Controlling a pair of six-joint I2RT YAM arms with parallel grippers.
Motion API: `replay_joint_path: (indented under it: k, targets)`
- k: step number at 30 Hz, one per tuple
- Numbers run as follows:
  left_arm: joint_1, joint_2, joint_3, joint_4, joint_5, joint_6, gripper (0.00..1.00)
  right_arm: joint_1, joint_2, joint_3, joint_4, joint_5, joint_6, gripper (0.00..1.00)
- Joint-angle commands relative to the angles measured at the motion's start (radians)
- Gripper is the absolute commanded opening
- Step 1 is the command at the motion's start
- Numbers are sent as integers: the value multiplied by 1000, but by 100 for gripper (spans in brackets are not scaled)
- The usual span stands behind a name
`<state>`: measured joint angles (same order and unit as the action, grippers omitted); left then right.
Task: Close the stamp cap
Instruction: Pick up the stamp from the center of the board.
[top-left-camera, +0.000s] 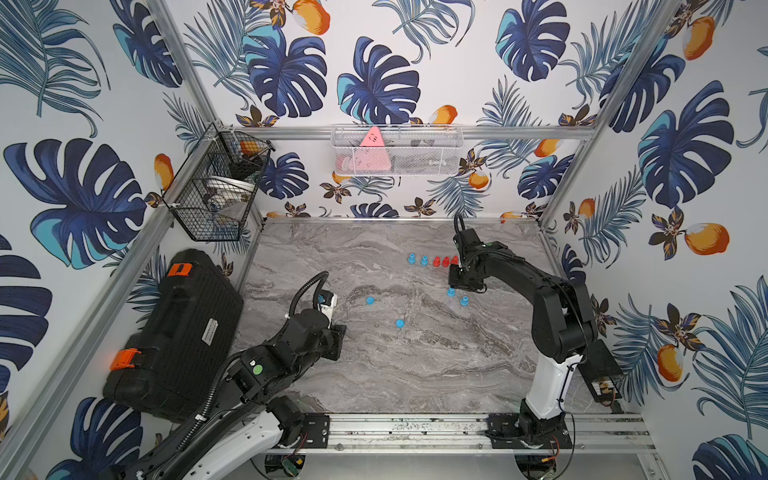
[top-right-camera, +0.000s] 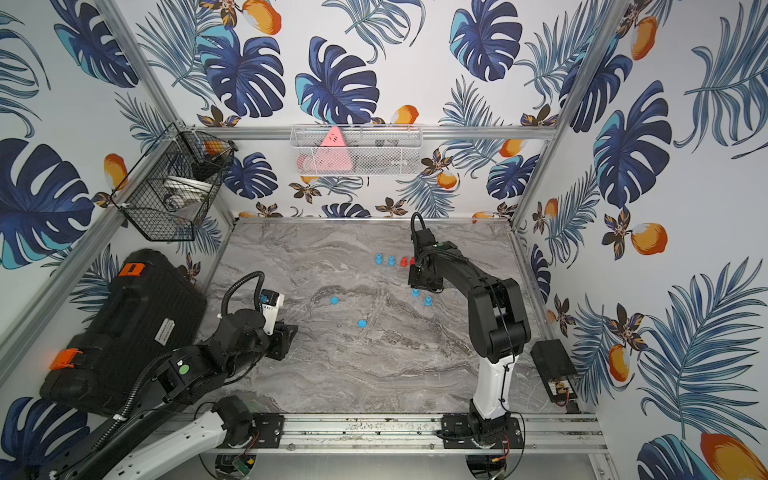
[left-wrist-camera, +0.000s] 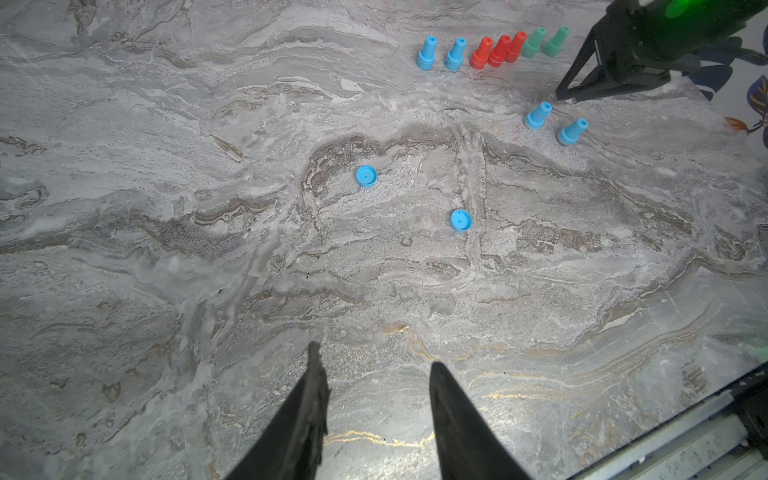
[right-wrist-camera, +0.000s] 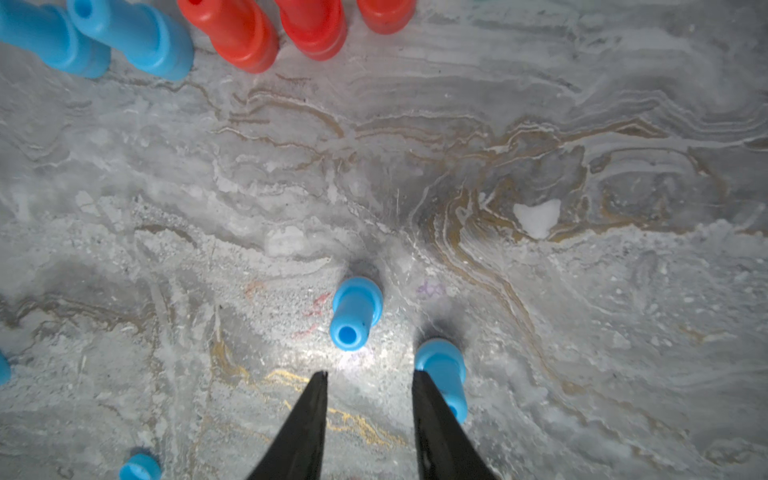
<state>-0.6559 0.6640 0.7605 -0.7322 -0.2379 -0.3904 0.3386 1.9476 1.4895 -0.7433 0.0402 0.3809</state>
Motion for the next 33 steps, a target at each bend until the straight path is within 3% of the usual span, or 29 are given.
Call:
replay_joint_path:
  k: [1, 18, 27, 33]
  targets:
    - [0, -1, 1, 20, -11, 16, 45, 0, 39, 38, -4, 5, 0, 37]
    - [2, -7, 2, 17, -16, 18, 45, 47, 159, 109, -38, 86, 1, 34]
    - [4, -7, 3, 17, -17, 19, 45, 62, 138, 98, -62, 145, 3, 15]
    - [7, -7, 3, 16, -19, 18, 45, 176, 100, 132, -106, 159, 6, 13]
